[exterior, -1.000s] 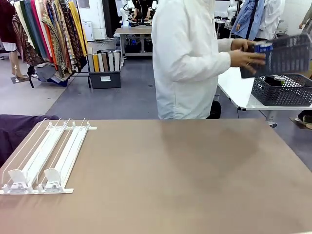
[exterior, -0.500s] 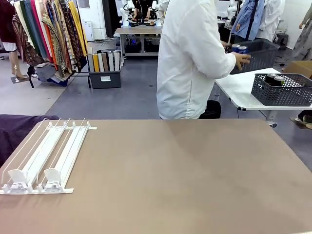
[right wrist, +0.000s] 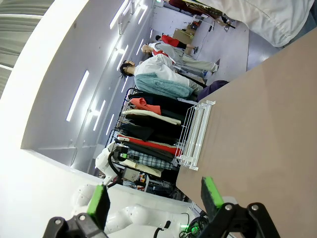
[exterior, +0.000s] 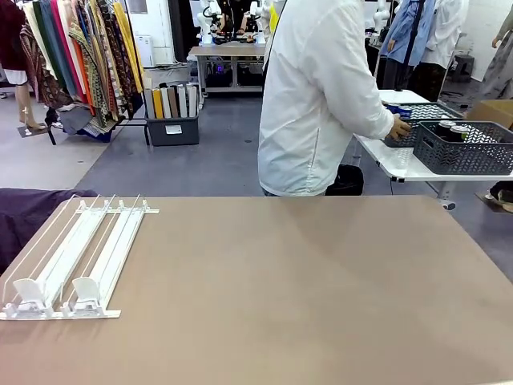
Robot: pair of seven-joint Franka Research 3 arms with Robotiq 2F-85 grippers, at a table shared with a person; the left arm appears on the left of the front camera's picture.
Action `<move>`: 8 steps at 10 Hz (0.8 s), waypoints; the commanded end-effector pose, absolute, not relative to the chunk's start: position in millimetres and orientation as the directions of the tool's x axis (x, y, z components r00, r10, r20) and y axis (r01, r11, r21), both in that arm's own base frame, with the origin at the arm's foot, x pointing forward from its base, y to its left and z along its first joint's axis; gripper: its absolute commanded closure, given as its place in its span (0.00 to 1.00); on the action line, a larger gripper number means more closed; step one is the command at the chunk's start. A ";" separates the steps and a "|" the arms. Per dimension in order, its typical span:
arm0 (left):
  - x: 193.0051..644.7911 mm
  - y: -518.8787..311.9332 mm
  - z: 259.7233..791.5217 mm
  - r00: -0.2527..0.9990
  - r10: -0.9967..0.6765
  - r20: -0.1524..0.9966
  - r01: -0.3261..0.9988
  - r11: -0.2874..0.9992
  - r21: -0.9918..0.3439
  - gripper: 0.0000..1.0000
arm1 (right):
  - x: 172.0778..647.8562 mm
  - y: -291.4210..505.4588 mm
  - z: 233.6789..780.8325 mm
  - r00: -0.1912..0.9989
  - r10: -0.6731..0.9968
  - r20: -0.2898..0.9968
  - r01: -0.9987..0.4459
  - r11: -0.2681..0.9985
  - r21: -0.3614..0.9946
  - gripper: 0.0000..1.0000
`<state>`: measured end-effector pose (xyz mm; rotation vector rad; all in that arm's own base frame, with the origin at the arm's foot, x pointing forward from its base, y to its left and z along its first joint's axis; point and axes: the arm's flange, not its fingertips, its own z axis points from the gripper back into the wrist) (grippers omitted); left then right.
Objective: Retrieve and store the cans from the dispenser.
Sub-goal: Pick up one can from the Automatic Can Dispenser and place it in the middle of the table.
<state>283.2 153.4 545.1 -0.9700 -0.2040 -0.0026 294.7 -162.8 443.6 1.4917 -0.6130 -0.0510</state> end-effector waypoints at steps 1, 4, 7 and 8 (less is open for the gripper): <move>279.8 153.7 544.8 0.981 0.084 0.173 0.095 0.568 -0.817 0.00 | 296.3 -162.8 448.1 0.845 -0.403 0.351 -0.341 0.098 0.935 0.00; 279.8 153.7 544.8 0.981 0.084 0.173 0.095 0.568 -0.817 0.00 | 296.3 -162.8 448.1 0.845 -0.403 0.351 -0.341 0.098 0.935 0.00; 279.8 153.7 544.8 0.981 0.084 0.173 0.095 0.568 -0.817 0.00 | 296.3 -162.8 448.1 0.845 -0.403 0.351 -0.341 0.098 0.935 0.00; 279.8 153.7 544.8 0.981 0.084 0.173 0.095 0.568 -0.817 0.00 | 296.3 -162.8 448.1 0.845 -0.403 0.351 -0.341 0.098 0.935 0.00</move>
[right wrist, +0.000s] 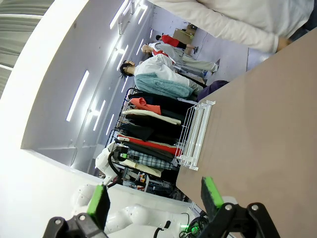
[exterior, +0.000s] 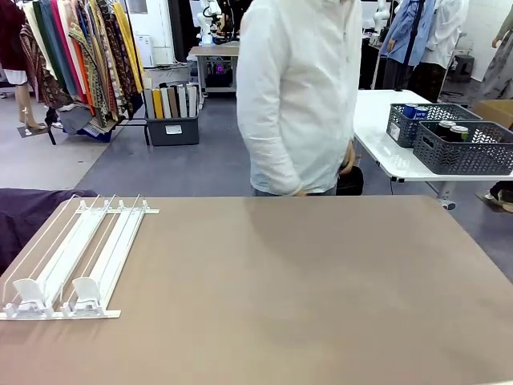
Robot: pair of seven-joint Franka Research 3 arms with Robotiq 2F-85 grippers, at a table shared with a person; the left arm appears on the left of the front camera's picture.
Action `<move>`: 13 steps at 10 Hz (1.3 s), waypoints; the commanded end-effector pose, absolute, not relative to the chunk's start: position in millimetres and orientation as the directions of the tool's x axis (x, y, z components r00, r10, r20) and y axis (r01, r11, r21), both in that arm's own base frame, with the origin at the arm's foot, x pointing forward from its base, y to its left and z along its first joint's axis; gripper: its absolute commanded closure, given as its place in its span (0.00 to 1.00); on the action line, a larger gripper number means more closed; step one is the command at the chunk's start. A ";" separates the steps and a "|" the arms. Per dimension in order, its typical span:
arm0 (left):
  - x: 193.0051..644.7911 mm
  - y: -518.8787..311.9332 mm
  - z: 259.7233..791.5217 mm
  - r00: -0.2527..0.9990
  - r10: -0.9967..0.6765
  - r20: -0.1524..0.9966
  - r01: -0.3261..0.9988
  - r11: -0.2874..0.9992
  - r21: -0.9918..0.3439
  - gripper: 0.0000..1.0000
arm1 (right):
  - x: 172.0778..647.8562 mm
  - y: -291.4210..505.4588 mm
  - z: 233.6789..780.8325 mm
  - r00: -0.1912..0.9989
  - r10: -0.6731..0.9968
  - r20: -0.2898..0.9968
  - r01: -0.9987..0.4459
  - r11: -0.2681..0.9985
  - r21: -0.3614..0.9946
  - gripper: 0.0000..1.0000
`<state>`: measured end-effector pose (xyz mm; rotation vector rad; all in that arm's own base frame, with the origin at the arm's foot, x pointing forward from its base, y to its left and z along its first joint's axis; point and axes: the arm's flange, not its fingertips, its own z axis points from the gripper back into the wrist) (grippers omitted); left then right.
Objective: Retrieve and store the cans from the dispenser.
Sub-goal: Pick up one can from the Automatic Can Dispenser and place it in the middle of the table.
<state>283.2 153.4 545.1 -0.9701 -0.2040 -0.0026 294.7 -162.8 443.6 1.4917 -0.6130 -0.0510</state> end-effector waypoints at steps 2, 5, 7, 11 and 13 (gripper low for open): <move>279.8 153.7 544.8 0.981 0.084 0.173 0.095 0.568 -0.817 0.00 | 296.3 -162.8 448.1 0.845 -0.403 0.351 -0.341 0.098 0.935 0.00; 279.8 153.7 544.8 0.981 0.084 0.173 0.095 0.568 -0.817 0.00 | 296.3 -162.8 448.1 0.845 -0.403 0.351 -0.341 0.098 0.935 0.00; 279.8 153.7 544.8 0.981 0.084 0.173 0.095 0.568 -0.817 0.00 | 296.3 -162.8 448.1 0.845 -0.403 0.351 -0.341 0.098 0.935 0.00; 279.8 153.7 544.8 0.981 0.084 0.173 0.095 0.568 -0.817 0.00 | 296.3 -162.8 448.1 0.845 -0.403 0.351 -0.341 0.098 0.935 0.00; 279.8 153.7 544.8 0.981 0.084 0.173 0.095 0.568 -0.817 0.00 | 296.3 -162.8 448.1 0.845 -0.403 0.351 -0.341 0.098 0.935 0.00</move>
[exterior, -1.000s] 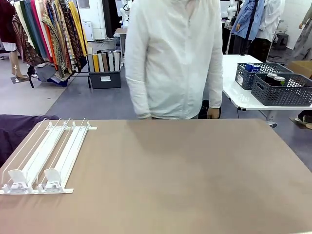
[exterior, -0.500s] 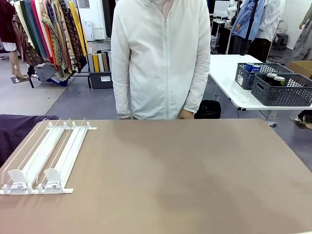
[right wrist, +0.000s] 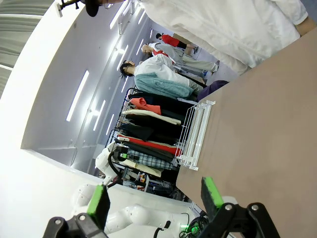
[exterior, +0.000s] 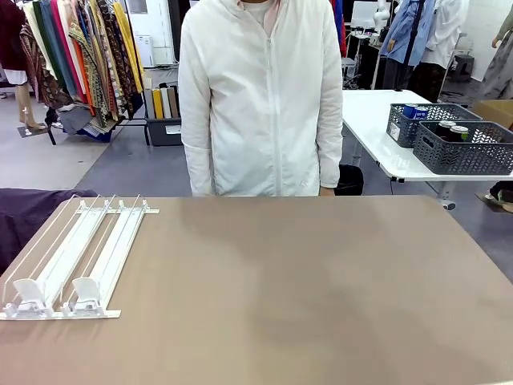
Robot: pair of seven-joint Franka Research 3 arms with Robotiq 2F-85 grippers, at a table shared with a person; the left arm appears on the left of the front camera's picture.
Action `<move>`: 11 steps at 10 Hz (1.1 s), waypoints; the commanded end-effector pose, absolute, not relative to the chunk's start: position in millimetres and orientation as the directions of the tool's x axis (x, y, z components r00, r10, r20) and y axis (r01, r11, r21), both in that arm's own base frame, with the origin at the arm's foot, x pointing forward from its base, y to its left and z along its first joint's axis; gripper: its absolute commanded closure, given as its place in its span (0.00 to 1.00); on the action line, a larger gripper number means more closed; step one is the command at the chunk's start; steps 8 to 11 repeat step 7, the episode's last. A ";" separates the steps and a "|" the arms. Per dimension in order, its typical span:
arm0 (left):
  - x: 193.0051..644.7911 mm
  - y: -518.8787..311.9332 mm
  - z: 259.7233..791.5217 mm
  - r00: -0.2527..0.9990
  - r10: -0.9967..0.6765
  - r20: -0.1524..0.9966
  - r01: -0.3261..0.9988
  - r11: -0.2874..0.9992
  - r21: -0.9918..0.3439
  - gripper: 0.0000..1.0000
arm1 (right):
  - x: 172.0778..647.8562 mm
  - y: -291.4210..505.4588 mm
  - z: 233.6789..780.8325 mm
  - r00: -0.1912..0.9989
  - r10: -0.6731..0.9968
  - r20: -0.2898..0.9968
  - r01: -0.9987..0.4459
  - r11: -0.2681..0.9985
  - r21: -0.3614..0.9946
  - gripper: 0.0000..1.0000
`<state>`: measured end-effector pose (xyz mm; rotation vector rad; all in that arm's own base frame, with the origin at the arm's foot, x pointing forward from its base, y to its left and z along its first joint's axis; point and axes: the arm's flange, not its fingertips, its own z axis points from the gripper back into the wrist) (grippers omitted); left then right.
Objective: Retrieve and store the cans from the dispenser.
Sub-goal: Pick up one can from the Automatic Can Dispenser and place it in the middle of the table.
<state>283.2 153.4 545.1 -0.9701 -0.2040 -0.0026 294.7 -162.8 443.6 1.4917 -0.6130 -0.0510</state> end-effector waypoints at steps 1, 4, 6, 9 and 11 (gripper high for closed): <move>279.8 153.7 544.8 0.981 0.084 0.173 0.095 0.568 -0.817 0.00 | 296.3 -162.8 448.1 0.845 -0.403 0.351 -0.341 0.098 0.935 0.00; 279.8 153.7 544.8 0.981 0.084 0.173 0.095 0.568 -0.817 0.00 | 296.3 -162.8 448.1 0.845 -0.403 0.351 -0.341 0.098 0.935 0.00; 279.8 153.7 544.8 0.981 0.084 0.173 0.095 0.568 -0.817 0.00 | 296.3 -162.8 448.1 0.845 -0.403 0.351 -0.341 0.098 0.935 0.00; 279.8 153.7 544.8 0.981 0.084 0.173 0.095 0.568 -0.817 0.00 | 296.3 -162.8 448.1 0.845 -0.403 0.351 -0.341 0.098 0.935 0.00; 279.8 153.7 544.8 0.981 0.084 0.173 0.095 0.568 -0.817 0.00 | 296.3 -162.8 448.1 0.845 -0.403 0.351 -0.341 0.098 0.935 0.00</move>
